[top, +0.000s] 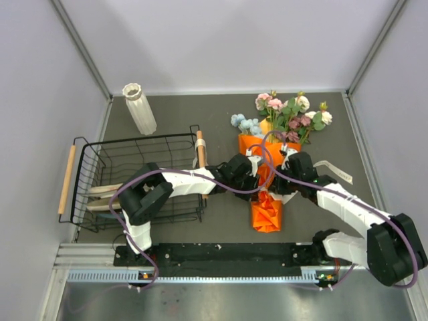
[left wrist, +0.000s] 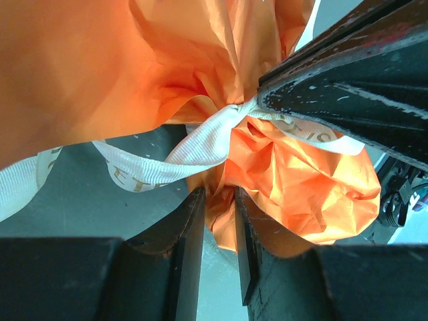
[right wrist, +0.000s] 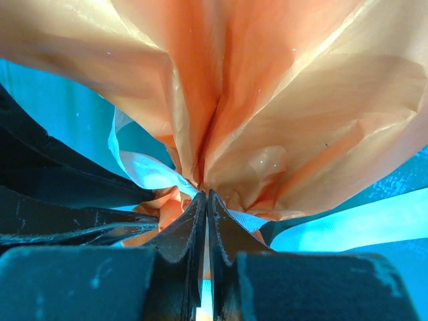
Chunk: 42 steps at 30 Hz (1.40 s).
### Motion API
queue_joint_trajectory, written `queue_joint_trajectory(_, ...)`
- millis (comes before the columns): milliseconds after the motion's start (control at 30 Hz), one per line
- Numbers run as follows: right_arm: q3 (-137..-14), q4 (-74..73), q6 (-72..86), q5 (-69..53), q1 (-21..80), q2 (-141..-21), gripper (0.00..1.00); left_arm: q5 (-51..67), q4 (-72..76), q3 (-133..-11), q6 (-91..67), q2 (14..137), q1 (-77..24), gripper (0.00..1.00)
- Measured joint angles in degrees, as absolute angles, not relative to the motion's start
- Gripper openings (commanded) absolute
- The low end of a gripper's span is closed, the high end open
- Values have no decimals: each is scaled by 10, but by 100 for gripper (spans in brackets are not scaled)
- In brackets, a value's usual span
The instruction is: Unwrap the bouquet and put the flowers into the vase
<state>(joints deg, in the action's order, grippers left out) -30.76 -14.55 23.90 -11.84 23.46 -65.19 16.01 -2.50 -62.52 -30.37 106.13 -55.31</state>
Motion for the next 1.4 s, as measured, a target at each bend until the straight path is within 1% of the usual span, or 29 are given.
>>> queue_joint_trajectory(133,-309,-151,247,-107,235,-626,0,160,-25,-625,-303,1061,-553,30)
queue_joint_trajectory(533,-319,-198,271,-25,235,-526,0,160,-25,-621,-303,1059,-553,31)
queue_joint_trajectory(633,-319,-204,275,-4,235,-499,0,161,-25,-621,-303,1058,-553,31)
queue_joint_trajectory(767,-314,-219,291,40,235,-451,0,161,-26,-621,-303,1054,-553,35)
queue_joint_trajectory(800,-312,-226,297,52,235,-439,0,162,-26,-621,-303,1052,-553,38)
queue_joint_trajectory(867,-306,-243,315,90,235,-406,0,162,-29,-621,-302,1045,-553,41)
queue_joint_trajectory(900,-304,-253,325,107,235,-390,0,162,-31,-621,-301,1040,-553,46)
queue_joint_trajectory(967,-302,-272,348,142,235,-359,0,161,-33,-622,-299,1029,-553,52)
queue_joint_trajectory(1000,-299,-277,359,155,235,-345,0,161,-37,-623,-296,1023,-553,59)
queue_joint_trajectory(1100,-287,-288,383,170,235,-312,0,156,-53,-634,-286,1006,-553,70)
queue_joint_trajectory(1133,-284,-289,387,169,235,-307,0,155,-59,-640,-284,1000,-553,82)
queue_joint_trajectory(1167,-281,-289,389,168,235,-305,0,154,-65,-647,-281,994,-553,84)
queue_joint_trajectory(1200,-277,-290,390,165,235,-303,2,154,-68,-653,-276,990,-553,85)
queue_joint_trajectory(1233,-274,-290,390,160,235,-303,9,153,-75,-664,-272,986,-553,85)
queue_joint_trajectory(1267,-270,-290,386,151,235,-304,23,152,-81,-675,-269,985,-553,85)
queue_joint_trajectory(1300,-269,-293,381,142,235,-305,29,151,-88,-688,-262,985,-553,84)
queue_joint_trajectory(1333,-267,-292,373,130,235,-306,40,150,-98,-702,-254,985,-553,75)
queue_joint_trajectory(1400,-267,-292,356,102,235,-315,44,149,-114,-725,-241,985,-553,67)
